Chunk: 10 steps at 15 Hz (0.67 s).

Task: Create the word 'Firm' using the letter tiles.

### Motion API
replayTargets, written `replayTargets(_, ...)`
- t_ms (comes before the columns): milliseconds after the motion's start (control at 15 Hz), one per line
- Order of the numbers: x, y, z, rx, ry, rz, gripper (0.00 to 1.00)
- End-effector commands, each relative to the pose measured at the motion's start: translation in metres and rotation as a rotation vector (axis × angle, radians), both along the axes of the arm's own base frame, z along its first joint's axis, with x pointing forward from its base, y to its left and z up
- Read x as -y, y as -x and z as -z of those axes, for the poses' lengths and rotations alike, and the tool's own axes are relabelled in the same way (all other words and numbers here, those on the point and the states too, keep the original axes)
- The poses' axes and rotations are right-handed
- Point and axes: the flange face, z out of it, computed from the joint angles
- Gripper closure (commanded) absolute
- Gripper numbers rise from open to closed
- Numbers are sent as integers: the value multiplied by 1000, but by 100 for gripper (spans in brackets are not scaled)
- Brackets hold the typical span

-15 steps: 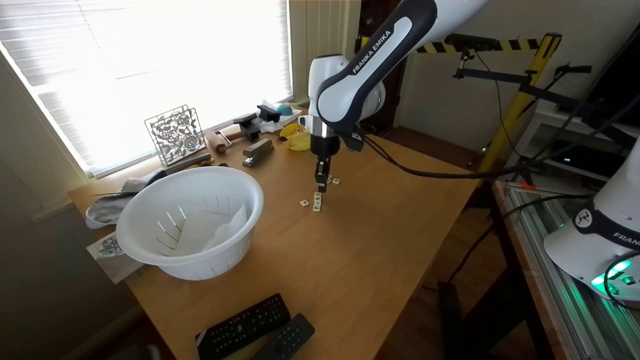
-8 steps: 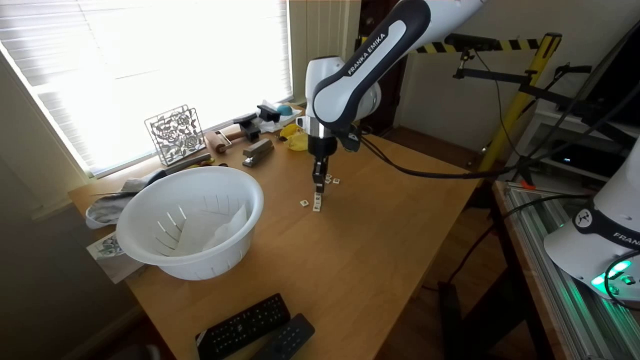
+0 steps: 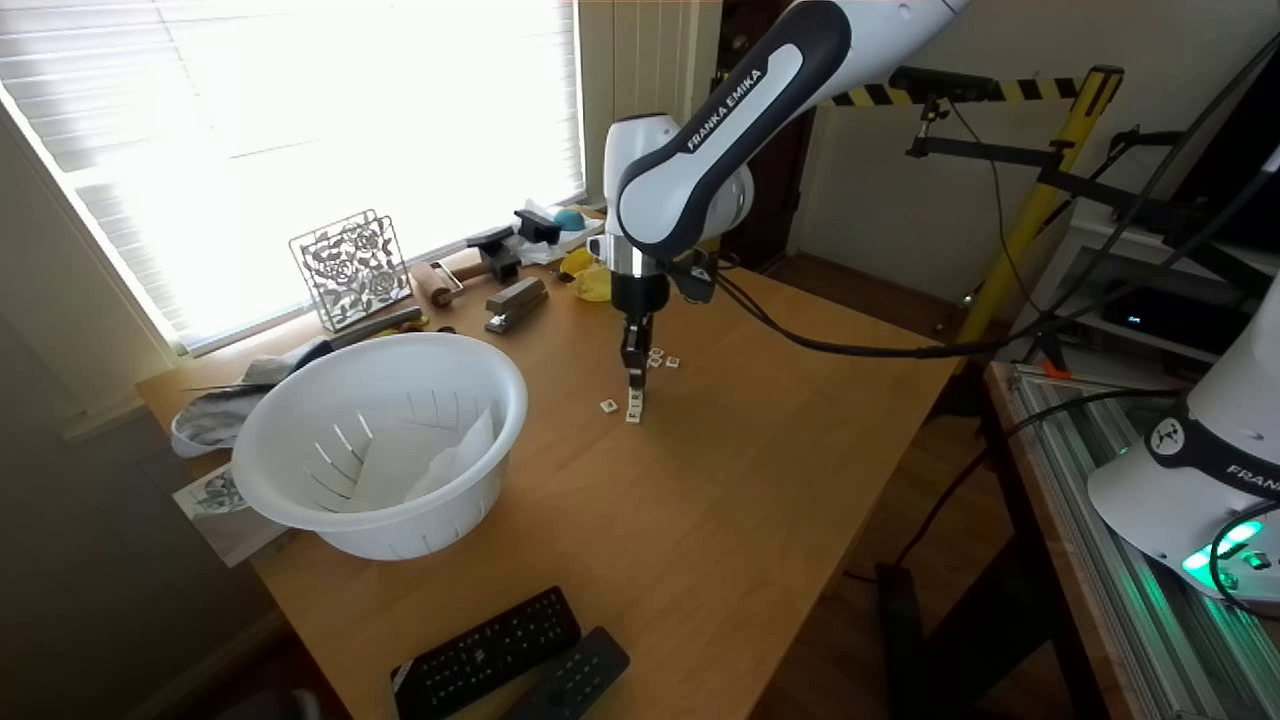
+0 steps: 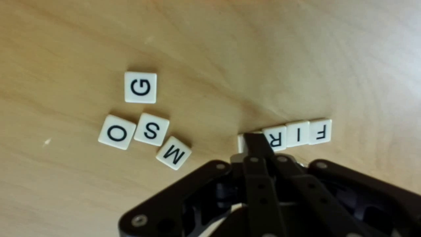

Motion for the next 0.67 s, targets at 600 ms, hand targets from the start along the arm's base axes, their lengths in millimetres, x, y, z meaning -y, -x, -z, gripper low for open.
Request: replayTargets(600,1,-16,8,-31,-16,-14,100)
